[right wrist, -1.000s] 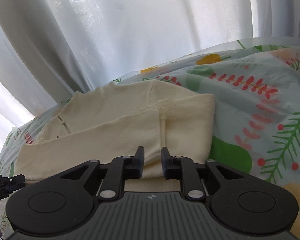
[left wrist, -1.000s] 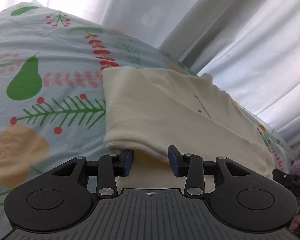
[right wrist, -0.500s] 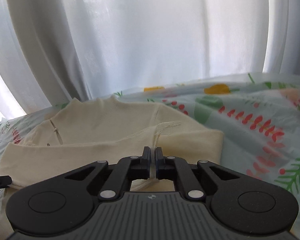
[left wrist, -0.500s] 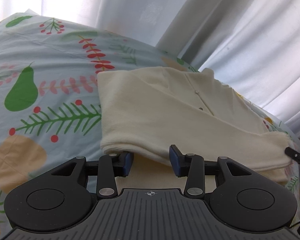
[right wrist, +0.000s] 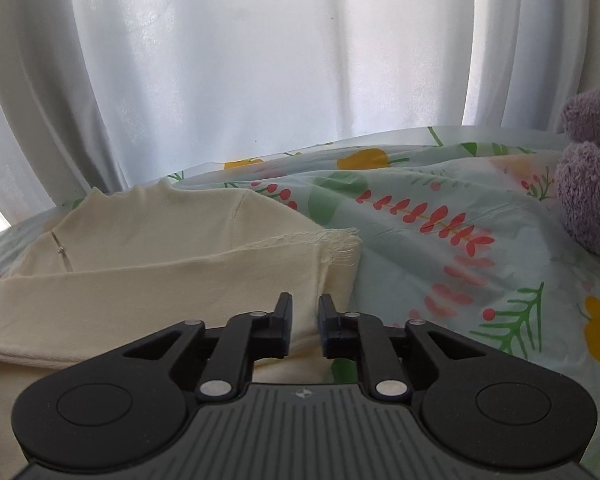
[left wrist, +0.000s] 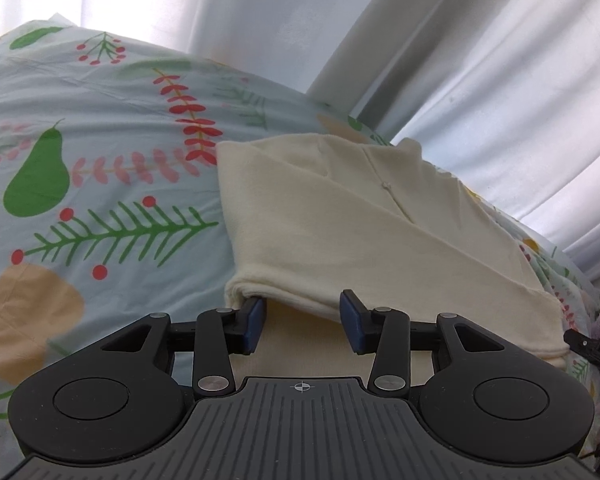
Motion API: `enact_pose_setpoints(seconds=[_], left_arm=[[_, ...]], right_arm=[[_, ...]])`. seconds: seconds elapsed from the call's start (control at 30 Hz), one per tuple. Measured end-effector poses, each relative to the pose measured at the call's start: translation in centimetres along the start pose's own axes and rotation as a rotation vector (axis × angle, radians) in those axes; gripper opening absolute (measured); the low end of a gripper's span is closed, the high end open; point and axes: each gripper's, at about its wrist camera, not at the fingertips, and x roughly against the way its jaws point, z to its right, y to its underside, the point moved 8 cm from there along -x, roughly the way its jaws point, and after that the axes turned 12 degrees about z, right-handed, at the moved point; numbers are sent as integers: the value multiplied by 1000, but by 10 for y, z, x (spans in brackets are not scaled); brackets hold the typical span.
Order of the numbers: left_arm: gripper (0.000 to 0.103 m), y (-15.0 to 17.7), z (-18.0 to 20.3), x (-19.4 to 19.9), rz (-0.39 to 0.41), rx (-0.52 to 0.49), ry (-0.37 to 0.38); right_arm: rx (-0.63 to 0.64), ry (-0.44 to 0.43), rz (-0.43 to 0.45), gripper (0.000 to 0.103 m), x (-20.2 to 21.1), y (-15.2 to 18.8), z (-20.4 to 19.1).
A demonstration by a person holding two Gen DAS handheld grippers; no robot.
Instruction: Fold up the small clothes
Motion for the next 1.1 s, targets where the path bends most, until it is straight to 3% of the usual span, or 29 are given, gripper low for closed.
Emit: enact_pose_setpoints(seconds=[0.03, 0.23, 0.43, 0.63, 0.7, 0.77, 0.83, 1.1], left_arm=[[42, 0, -2, -2, -5, 13, -5], [38, 0, -8, -5, 4, 68, -11], [31, -4, -25, -8, -12, 218, 3], [24, -6, -42, -10, -25, 365, 32], [24, -6, -44, -10, -31, 393, 40], [24, -6, -44, -11, -36, 381, 43], [24, -7, -43, -12, -40, 363, 43], [23, -6, -44, -14, -47, 352, 59]], right_arm=[[-37, -23, 2, 30, 5, 1, 0], [-182, -127, -49, 30, 18, 13, -5], [-214, -146, -97, 30, 12, 31, -12], [-363, -182, -158, 31, 2, 43, -10], [-473, -186, -162, 31, -3, 45, -2], [-526, -183, -148, 25, -5, 44, 2], [-460, -122, -126, 4, -9, 42, 4], [-347, -103, -75, 4, -18, 34, 1]])
